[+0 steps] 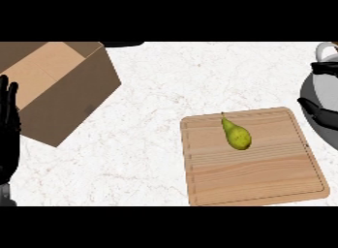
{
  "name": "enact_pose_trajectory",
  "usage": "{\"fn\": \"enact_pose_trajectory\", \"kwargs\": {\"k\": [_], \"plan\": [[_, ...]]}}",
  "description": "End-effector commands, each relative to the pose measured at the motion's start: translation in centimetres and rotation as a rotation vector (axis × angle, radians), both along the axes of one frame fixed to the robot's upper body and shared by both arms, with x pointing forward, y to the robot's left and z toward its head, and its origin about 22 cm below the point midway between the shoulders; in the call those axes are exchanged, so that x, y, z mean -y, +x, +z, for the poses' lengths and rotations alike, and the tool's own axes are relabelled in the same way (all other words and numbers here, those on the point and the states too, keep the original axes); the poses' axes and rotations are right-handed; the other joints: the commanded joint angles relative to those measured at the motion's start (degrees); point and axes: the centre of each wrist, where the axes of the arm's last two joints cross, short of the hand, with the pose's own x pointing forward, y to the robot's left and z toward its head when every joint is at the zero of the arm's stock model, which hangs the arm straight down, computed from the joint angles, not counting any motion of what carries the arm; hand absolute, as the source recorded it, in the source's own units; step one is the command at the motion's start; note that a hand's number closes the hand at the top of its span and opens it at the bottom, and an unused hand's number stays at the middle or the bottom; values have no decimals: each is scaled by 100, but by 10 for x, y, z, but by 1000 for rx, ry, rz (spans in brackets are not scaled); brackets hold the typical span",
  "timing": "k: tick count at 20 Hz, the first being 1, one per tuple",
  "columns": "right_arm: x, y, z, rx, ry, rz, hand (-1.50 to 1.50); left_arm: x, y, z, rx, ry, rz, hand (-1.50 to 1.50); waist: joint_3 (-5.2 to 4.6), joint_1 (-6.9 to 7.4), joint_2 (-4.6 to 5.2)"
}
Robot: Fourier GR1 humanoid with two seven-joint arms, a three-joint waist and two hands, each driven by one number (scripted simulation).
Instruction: Pick the pear from the cutting board and place it in the pot
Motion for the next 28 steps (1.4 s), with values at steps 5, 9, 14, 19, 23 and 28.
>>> {"fn": "enact_pose_trajectory", "kwargs": {"k": [5, 9, 14, 19, 23, 28], "plan": [[-22, -7, -21, 189, -3, 162, -150, 58, -16, -58, -158, -64, -93, 0, -114, -143, 95], [-13, -18, -1, 149, -102, 219, -150, 55, -22, -58, -166, -69, -70, 0, -127, -218, 62], [-14, -24, 10, -41, -416, 213, -150, 46, -25, -59, -152, -42, -63, 0, -157, -230, 91], [-22, -28, 16, -264, -721, 250, -150, 50, -30, -56, -151, -49, -75, 0, -169, -134, 120], [-57, -31, 12, -347, -783, 247, -150, 45, -22, -51, -158, -51, -78, 0, -152, -74, 113], [-86, -35, -4, -417, -780, 246, -150, 55, -25, -57, -183, -58, -97, 0, -134, -70, 99]]}}
